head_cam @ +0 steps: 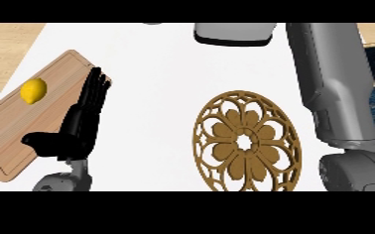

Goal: Pick the eggplant from the placemat and place it in the basket

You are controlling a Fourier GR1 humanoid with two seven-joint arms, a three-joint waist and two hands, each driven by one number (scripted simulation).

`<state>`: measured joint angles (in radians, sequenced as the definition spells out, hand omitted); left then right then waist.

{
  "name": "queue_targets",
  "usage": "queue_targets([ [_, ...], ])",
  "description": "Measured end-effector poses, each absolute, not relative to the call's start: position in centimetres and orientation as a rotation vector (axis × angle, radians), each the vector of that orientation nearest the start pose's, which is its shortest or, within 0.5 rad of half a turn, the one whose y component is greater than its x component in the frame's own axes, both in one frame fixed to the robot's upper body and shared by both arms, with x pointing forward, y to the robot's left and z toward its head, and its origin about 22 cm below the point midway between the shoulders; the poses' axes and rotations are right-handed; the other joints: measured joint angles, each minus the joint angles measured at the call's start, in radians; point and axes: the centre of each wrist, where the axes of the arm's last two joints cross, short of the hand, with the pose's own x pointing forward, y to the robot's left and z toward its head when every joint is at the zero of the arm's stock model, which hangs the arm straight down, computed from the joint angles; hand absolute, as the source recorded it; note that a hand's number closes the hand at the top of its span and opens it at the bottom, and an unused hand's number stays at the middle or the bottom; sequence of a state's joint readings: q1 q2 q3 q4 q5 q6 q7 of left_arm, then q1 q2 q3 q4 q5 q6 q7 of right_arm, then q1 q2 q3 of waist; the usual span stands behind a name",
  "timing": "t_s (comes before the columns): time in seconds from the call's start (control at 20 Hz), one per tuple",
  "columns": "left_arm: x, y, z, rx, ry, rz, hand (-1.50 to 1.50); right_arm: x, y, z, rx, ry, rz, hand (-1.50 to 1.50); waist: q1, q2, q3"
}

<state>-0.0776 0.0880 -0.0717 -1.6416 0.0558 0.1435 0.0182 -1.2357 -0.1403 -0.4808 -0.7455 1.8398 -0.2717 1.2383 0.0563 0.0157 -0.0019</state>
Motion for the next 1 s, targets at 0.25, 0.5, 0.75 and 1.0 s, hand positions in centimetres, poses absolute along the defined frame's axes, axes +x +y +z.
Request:
queue_targets([
  [0.25,25.3,22.4,3.6,0.059,-1.689,0.018,0.00,46.3,-18.8,22.9,-1.758,-0.719,-0.164,1.50,-0.016,-0.005,0.001],
  [0.5,24.9,23.2,3.5,0.074,-1.687,0.028,0.00,46.1,-20.3,22.4,-1.763,-0.699,-0.198,1.50,-0.030,-0.010,0.001],
  [0.75,24.9,22.9,3.3,0.085,-1.675,0.049,0.00,45.6,-21.8,20.8,-1.769,-0.656,-0.206,1.50,-0.044,-0.013,0.002],
  [1.0,24.4,23.7,3.0,0.087,-1.675,0.049,0.00,44.6,-23.8,18.9,-1.741,-0.605,-0.213,1.50,-0.053,-0.017,0.002],
])
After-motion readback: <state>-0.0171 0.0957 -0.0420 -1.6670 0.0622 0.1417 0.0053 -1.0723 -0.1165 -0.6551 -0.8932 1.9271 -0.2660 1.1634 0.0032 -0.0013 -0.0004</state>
